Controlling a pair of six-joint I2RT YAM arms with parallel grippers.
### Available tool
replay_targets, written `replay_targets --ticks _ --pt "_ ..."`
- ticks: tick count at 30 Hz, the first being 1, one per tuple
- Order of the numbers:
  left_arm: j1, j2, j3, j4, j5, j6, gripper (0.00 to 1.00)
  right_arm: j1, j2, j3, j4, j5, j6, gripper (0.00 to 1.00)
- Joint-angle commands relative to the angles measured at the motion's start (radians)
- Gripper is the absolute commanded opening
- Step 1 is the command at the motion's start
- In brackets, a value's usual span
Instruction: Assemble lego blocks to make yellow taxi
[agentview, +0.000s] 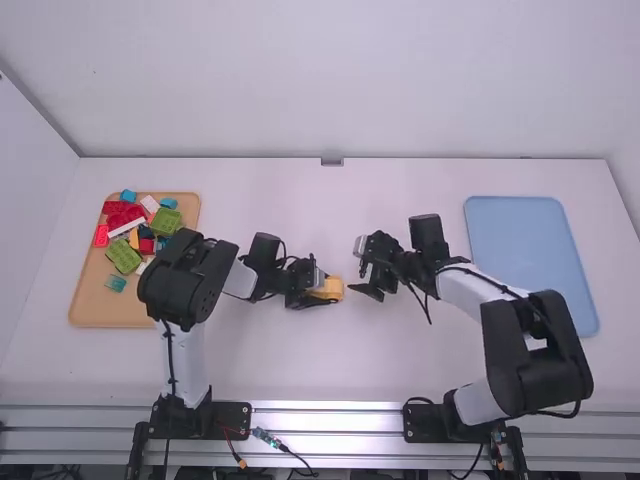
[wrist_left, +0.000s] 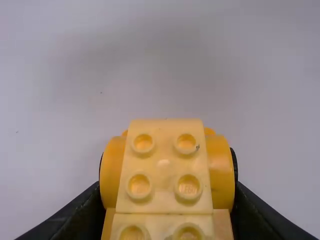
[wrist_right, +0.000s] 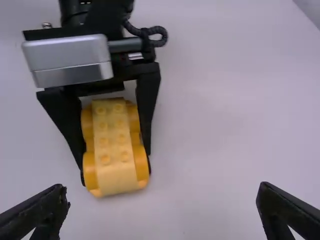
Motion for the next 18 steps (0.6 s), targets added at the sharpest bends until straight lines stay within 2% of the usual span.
replay_targets --ticks 1,2,6,12,14,18 --pt "-0.003 0.016 -0.011 -0.021 -0.086 0.014 0.63 -0.005 -0.023 0.009 -0.003 -0.002 0.021 0.99" --pt "-0.003 0.016 -0.011 -0.021 -0.086 0.014 0.63 -0.005 -0.023 0.009 -0.003 -0.002 0.021 0.99" --pt "-0.003 0.016 -0.01 -0.024 -0.086 0.007 0.76 -0.001 -0.023 0.009 0.001 -0.002 0.021 0.99" --pt "-0.003 0.015 -0.009 -0.02 -0.086 -0.012 0.81 -0.005 -0.023 0.009 0.001 -0.002 0.021 0.99" --pt "-0.003 0.015 -0.008 -0.023 -0.086 -0.012 0.99 -0.004 -0.023 0.009 0.001 -0.002 0.021 0.99" --pt "-0.003 0.014 -0.01 -0.023 -0.086 -0.012 0.99 -0.003 -0.023 0.008 0.004 -0.002 0.021 0.99"
